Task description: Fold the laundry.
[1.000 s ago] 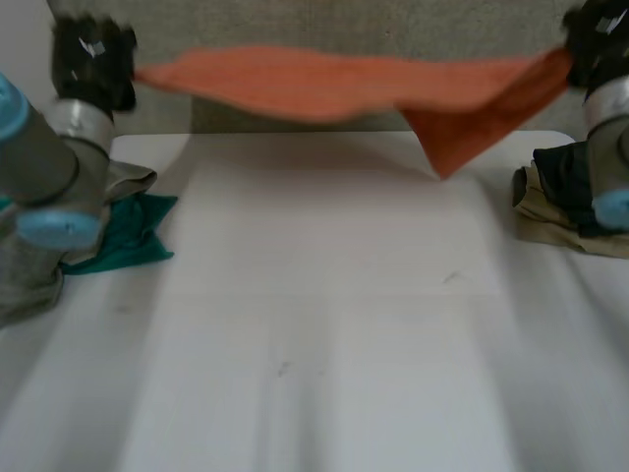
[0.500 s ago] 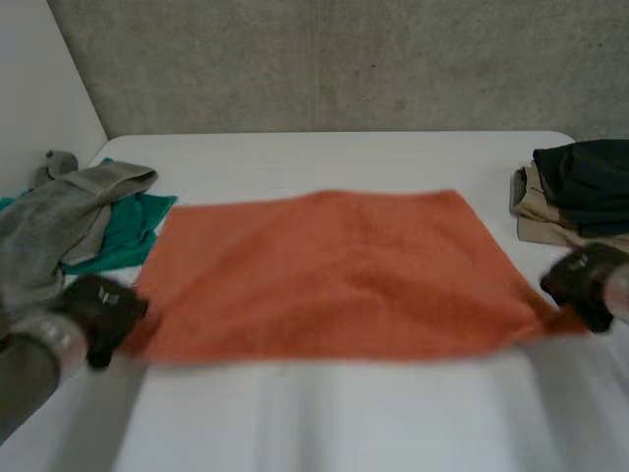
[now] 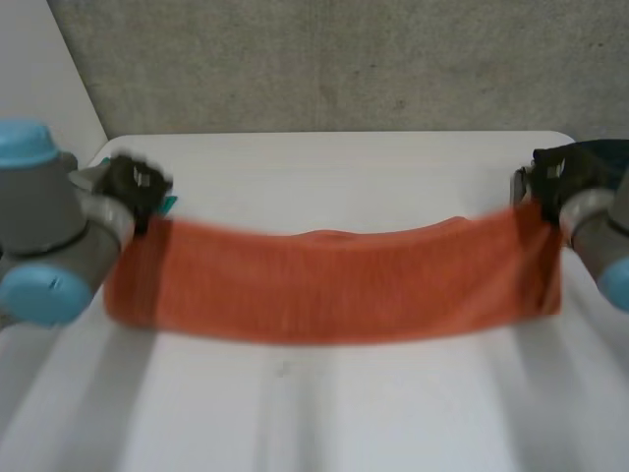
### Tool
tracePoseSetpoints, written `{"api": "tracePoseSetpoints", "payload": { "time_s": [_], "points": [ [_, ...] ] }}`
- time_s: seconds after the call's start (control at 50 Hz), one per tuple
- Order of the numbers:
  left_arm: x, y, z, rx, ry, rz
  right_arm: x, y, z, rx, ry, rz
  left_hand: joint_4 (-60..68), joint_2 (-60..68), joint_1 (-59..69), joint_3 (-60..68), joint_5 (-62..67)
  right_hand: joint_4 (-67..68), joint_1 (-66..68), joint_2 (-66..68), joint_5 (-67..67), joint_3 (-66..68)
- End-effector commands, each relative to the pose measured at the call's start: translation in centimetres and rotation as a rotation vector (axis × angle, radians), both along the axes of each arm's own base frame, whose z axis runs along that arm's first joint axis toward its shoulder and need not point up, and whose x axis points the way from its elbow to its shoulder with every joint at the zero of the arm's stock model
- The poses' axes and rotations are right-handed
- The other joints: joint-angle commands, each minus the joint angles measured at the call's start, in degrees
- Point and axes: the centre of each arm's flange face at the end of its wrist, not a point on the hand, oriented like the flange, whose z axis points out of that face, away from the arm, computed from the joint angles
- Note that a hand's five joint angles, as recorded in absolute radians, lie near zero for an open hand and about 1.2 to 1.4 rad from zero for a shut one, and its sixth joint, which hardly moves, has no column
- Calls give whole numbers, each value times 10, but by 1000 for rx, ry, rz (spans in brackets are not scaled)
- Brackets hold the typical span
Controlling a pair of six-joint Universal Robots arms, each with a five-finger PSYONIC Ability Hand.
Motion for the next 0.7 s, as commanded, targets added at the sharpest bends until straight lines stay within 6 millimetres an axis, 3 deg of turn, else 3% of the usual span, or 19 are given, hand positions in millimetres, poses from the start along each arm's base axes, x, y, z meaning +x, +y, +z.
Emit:
{"api": "tracePoseSetpoints", "payload": {
  "time_s": [0.02, 0.06, 0.12, 0.14, 0.18, 0.26, 0.32, 0.48, 0.5, 0.56, 0.58, 0.7],
  "points": [
    [-25, -50, 135, -574, 265, -4, 16, -36, 136, -611, -236, -12, 112, 113, 142, 115, 146, 112, 103, 123, 111, 116],
    [-23, -52, 169, -732, 391, -15, 11, -31, 183, -822, -339, 3, 112, 113, 142, 115, 146, 112, 103, 123, 111, 116],
    [-14, -46, 202, -861, 501, -22, 10, -22, 215, -975, -407, 29, 112, 113, 142, 115, 146, 112, 103, 123, 111, 116],
    [-12, -44, 205, -866, 508, -15, 10, -21, 217, -987, -410, 32, 112, 113, 142, 115, 146, 112, 103, 123, 111, 116],
    [-11, -43, 201, -842, 506, -5, 10, -21, 220, -996, -413, 34, 112, 113, 142, 115, 146, 112, 103, 123, 111, 116],
    [-10, -45, 172, -718, 482, 14, 12, -23, 211, -949, -403, 36, 112, 113, 142, 115, 146, 112, 103, 123, 111, 116],
    [-10, -43, 141, -608, 473, 18, 13, -30, 186, -840, -390, 29, 112, 113, 142, 115, 146, 112, 103, 123, 111, 116],
    [-16, -28, 60, -353, 443, -9, 15, -38, 88, -467, -313, 43, 112, 113, 142, 115, 146, 112, 103, 123, 111, 116],
    [-16, -23, 44, -305, 427, -14, 16, -37, 66, -398, -301, 55, 112, 113, 142, 115, 146, 112, 103, 123, 111, 116],
    [-16, -16, 22, -237, 402, -20, 17, -32, 37, -308, -285, 66, 112, 113, 142, 115, 146, 112, 103, 123, 111, 116],
    [-15, -11, 7, -188, 385, -19, 17, -27, 20, -257, -269, 64, 112, 113, 142, 115, 146, 112, 103, 123, 111, 116],
    [-7, 20, -43, 15, 295, 8, 14, -3, -18, -76, -233, 56, 112, 113, 142, 115, 146, 112, 103, 123, 111, 116]
  ]
}}
